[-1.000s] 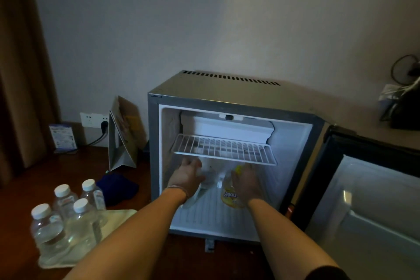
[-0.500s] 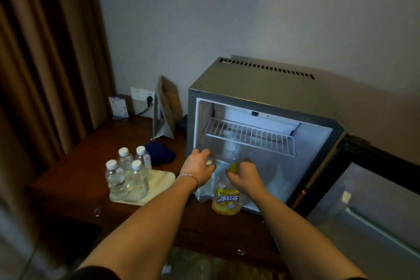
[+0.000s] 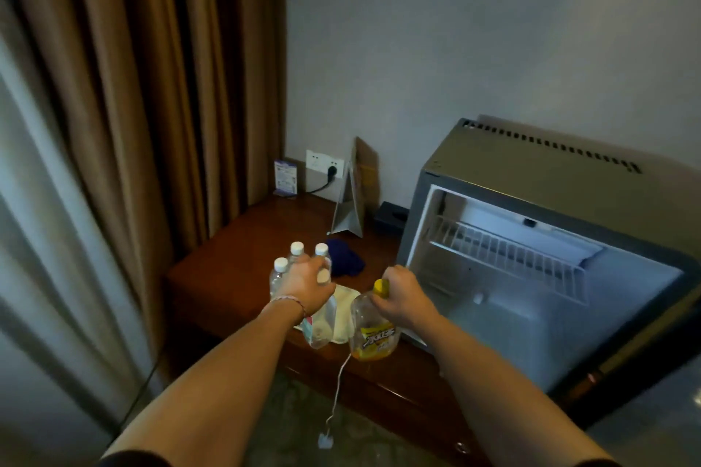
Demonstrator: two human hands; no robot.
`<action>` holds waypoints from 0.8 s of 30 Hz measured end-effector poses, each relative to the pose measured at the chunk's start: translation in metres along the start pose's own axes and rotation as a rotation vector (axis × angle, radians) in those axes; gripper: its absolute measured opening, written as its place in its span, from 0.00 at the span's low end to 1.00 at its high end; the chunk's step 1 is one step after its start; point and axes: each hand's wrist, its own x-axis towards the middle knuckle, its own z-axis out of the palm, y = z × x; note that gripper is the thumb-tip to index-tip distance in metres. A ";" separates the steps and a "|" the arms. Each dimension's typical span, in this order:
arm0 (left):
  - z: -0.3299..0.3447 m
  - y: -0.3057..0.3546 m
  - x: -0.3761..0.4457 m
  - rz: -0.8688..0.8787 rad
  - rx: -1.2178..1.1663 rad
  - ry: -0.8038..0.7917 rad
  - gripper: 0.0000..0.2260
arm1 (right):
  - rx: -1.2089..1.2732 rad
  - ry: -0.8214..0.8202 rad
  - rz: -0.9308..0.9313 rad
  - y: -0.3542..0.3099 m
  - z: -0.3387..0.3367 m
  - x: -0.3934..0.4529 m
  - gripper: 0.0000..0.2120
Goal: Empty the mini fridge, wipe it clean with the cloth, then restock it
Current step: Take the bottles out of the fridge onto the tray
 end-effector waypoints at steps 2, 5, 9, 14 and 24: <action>-0.021 -0.024 0.000 -0.029 0.004 -0.023 0.13 | -0.051 -0.059 -0.040 -0.024 0.008 0.013 0.13; -0.052 -0.063 0.003 -0.052 0.042 -0.047 0.13 | -0.081 -0.139 -0.076 -0.061 0.021 0.027 0.15; -0.095 -0.106 0.016 -0.089 0.059 -0.030 0.12 | -0.016 -0.189 -0.119 -0.114 0.042 0.051 0.12; -0.129 -0.145 0.029 -0.133 0.061 -0.010 0.13 | -0.022 -0.223 -0.143 -0.169 0.064 0.081 0.12; -0.160 -0.223 0.045 -0.213 0.003 0.088 0.10 | 0.011 -0.262 -0.192 -0.244 0.107 0.145 0.15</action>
